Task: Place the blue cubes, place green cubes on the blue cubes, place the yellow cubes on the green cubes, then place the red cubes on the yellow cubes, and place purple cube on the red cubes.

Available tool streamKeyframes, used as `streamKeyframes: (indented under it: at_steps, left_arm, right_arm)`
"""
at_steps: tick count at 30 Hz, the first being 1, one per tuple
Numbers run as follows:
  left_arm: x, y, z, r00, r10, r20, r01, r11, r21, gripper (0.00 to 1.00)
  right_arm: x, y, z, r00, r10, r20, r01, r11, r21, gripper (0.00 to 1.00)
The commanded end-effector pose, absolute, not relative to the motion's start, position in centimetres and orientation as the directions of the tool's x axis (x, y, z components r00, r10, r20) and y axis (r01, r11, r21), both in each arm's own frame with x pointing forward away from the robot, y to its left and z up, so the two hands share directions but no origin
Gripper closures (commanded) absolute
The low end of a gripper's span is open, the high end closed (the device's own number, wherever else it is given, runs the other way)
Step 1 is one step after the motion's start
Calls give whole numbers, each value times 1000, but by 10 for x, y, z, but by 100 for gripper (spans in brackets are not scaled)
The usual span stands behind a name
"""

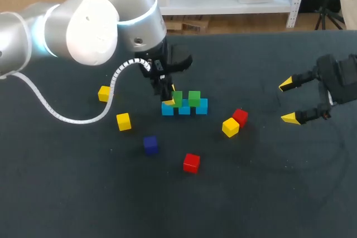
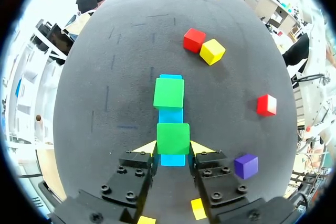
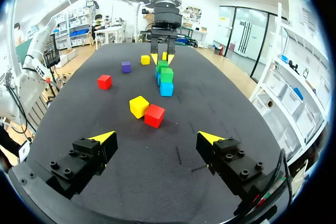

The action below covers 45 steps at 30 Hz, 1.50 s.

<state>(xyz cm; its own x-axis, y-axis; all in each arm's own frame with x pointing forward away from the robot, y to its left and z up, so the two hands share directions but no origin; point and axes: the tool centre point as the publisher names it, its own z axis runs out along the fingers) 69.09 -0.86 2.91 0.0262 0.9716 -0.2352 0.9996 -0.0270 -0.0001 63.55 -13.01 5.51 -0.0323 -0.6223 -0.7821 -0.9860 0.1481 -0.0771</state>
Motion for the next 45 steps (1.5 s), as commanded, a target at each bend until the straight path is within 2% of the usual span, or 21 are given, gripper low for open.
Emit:
streamKeyframes:
  at_steps: [1, 12, 18, 28, 33, 36, 41, 45]
  left_arm:
    - [693, -9, 29, 25, 973, -228, 1000, -27, -3, 96]
    - [693, -7, 30, 22, 974, -225, 1000, -23, -3, 92]
    - [693, -8, 30, 23, 974, -225, 1000, -24, -3, 75]
    - [693, -8, 29, 21, 975, -222, 1000, -23, -6, 73]
    - [693, -8, 29, 21, 975, -220, 1000, -23, -7, 65]
    - [692, -8, 29, 20, 976, -217, 1000, -22, -7, 56]
    - [692, -9, 29, 20, 976, -217, 1000, -21, -6, 17]
    - [692, -9, 31, 19, 976, -216, 1000, -20, -5, 0]
  right_arm:
    - [636, -130, 55, -31, -621, -783, -986, 148, -78, 0]
    - [636, -130, 55, -31, -621, -783, -986, 148, -78, 0]
    - [636, -130, 55, -31, -621, -783, -986, 148, -78, 0]
    - [636, -130, 55, -31, -621, -783, -986, 148, -78, 0]
    - [636, -130, 55, -31, -621, -783, -986, 148, -78, 0]
    - [636, -130, 55, -31, -621, -783, -986, 148, -78, 0]
    - [636, -130, 55, -31, -621, -783, -986, 148, -78, 0]
    - [636, -130, 55, -31, -621, -783, -986, 148, -78, 0]
